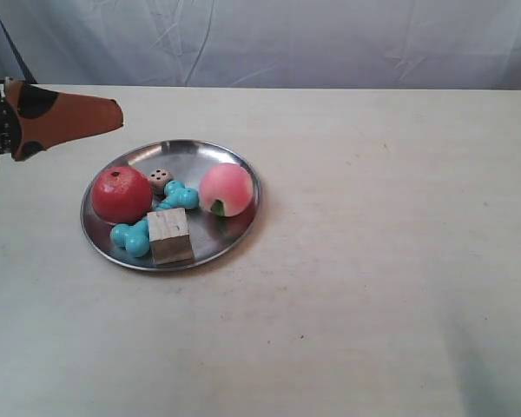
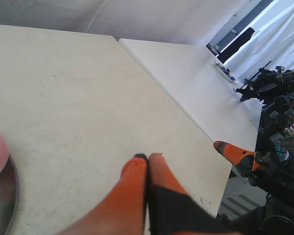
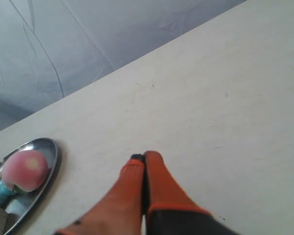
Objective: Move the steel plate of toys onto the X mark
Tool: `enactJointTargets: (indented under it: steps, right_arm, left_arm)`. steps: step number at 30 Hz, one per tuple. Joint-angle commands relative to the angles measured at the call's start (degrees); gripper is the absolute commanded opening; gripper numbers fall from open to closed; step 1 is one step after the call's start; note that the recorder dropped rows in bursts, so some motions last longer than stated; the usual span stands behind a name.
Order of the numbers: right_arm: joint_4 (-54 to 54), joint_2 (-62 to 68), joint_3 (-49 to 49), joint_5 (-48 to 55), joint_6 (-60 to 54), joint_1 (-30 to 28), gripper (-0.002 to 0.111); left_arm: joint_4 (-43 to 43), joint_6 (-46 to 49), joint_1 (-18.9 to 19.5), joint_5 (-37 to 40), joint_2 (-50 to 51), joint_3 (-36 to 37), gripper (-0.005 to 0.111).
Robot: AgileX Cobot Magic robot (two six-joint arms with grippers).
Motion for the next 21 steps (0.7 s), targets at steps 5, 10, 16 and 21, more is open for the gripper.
enactJointTargets:
  steps: [5,10,16,21]
  right_arm:
    - [-0.1,-0.3,0.3,-0.3,-0.1,-0.2,-0.001]
    - [0.0,-0.3,0.3,-0.4,-0.1,-0.2,-0.001]
    - [0.0,-0.3,0.3,-0.5,-0.1,-0.2,-0.001]
    - [0.0,-0.3,0.3,-0.5,-0.1,-0.2,-0.001]
  left_arm:
    - [-3.9,0.0,-0.1,-0.2,-0.4,0.3,0.0]
    - [-15.0,13.8,-4.1,-0.2,-0.4,0.3,0.0]
    - [-32.9,39.9,-21.6,6.8,-6.5,0.3,0.0]
    - [-34.0,39.8,-27.2,22.2,-12.8,0.3,0.0]
